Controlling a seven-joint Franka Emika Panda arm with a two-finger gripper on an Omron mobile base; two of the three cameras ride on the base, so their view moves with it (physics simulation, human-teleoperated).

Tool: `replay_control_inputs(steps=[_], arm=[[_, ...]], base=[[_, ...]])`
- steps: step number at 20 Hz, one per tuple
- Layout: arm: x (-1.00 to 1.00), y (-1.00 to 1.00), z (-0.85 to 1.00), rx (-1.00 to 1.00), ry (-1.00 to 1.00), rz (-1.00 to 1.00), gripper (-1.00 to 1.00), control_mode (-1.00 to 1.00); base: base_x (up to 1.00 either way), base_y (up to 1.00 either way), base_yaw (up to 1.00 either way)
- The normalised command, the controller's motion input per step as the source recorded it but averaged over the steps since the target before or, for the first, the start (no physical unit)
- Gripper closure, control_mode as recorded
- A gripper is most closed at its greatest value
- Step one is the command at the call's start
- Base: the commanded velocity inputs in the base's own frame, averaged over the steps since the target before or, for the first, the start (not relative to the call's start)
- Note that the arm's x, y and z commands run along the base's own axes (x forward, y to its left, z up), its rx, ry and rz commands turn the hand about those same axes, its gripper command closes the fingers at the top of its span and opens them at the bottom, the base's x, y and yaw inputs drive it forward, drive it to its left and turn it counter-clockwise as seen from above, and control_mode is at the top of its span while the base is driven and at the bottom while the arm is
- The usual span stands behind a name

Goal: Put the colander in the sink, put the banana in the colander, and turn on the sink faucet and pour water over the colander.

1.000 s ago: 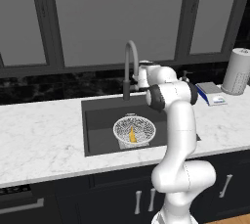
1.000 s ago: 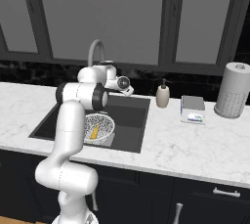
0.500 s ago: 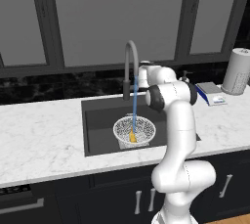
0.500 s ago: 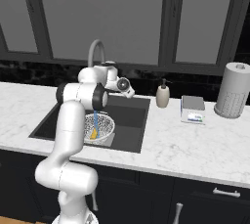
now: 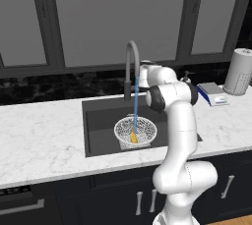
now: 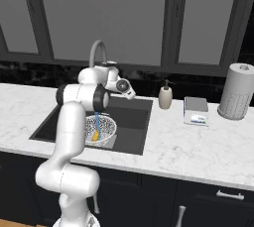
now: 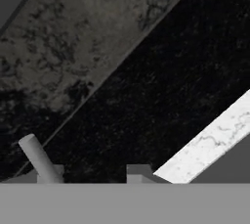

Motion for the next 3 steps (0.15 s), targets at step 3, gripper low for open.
replay_control_inputs(steps=[3], arm=[[-0.31,-0.64,0.22,0.09,0.00,-0.02,1.00,-1.00]], base=[[0.00,0.00,0.00]])
